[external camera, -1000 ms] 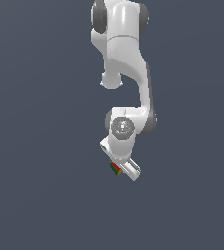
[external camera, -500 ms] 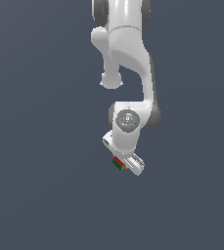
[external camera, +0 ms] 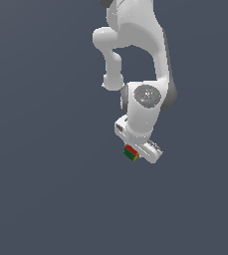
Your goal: Pick up the object and move it to a goal position.
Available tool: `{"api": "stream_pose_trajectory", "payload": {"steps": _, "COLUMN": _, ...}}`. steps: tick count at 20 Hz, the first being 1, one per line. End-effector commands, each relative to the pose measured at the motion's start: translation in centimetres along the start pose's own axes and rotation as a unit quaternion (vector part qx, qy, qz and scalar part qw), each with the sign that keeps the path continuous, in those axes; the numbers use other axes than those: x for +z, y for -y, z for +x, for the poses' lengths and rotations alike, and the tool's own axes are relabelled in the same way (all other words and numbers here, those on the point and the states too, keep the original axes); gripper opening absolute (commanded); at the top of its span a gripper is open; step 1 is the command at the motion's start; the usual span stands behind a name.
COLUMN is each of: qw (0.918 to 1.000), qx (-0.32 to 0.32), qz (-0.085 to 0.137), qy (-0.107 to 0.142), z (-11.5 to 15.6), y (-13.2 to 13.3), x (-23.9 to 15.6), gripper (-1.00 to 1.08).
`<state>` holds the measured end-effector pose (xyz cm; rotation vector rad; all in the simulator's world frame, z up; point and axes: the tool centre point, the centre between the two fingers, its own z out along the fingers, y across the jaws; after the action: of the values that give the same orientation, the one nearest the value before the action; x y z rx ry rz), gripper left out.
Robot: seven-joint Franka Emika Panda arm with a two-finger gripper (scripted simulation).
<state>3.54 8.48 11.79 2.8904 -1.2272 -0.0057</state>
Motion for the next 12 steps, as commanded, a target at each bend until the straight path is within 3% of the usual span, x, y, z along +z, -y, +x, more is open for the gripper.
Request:
{"api": "stream_pose_trajectory", "payload": {"steps": 1, "qw": 1.0000, "qx": 0.000, "qz": 0.001, "qy": -0.001, "z": -1.8, "y": 0.2, "x": -2.4, "gripper": -1.00}}
{"api": "stream_pose_trajectory", "payload": {"steps": 12, "qw": 1.0000, "qx": 0.000, "qz": 0.001, "qy": -0.002, "z": -9.8, "y": 0.9, "x": -12.6, "gripper": -1.00}}
